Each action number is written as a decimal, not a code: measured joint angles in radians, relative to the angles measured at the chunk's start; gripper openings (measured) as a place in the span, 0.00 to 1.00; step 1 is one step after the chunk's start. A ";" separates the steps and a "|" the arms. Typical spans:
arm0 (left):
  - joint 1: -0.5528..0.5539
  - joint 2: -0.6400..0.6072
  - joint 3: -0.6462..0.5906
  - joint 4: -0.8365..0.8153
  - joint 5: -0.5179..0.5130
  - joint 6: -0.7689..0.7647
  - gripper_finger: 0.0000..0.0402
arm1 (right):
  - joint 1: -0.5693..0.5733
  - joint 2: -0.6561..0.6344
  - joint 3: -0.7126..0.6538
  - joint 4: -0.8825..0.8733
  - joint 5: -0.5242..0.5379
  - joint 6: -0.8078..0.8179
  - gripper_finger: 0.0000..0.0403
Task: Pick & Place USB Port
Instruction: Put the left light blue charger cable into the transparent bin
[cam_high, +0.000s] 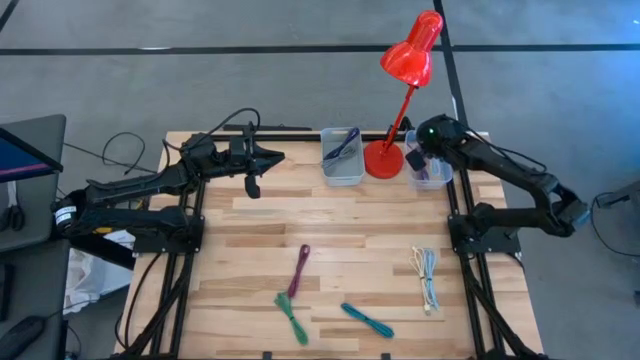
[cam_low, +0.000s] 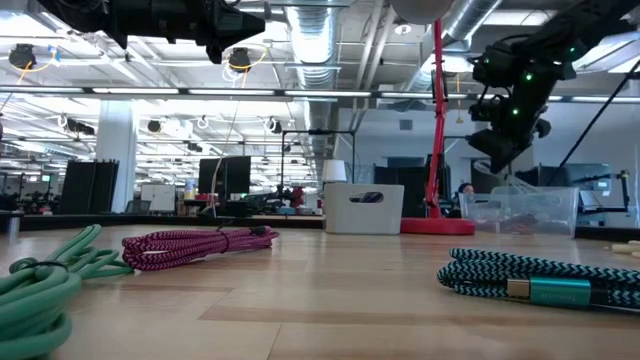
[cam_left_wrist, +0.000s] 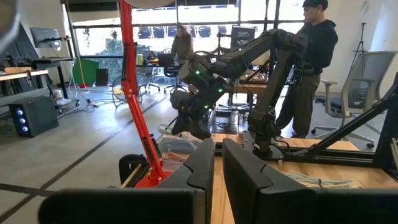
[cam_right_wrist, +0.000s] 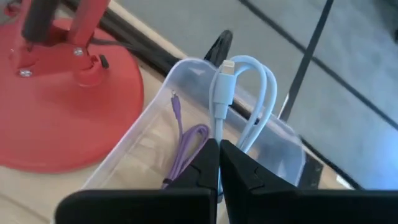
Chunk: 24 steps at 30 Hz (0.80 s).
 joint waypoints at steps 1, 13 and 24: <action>0.000 0.000 0.000 0.000 0.000 0.000 0.08 | -0.002 0.011 0.000 0.001 -0.003 0.000 0.00; 0.000 0.000 0.000 0.000 0.000 0.000 0.08 | -0.003 0.041 0.000 -0.041 -0.004 0.018 0.00; 0.000 0.000 0.000 0.000 0.000 0.000 0.08 | -0.002 0.040 0.000 -0.049 -0.003 0.018 0.05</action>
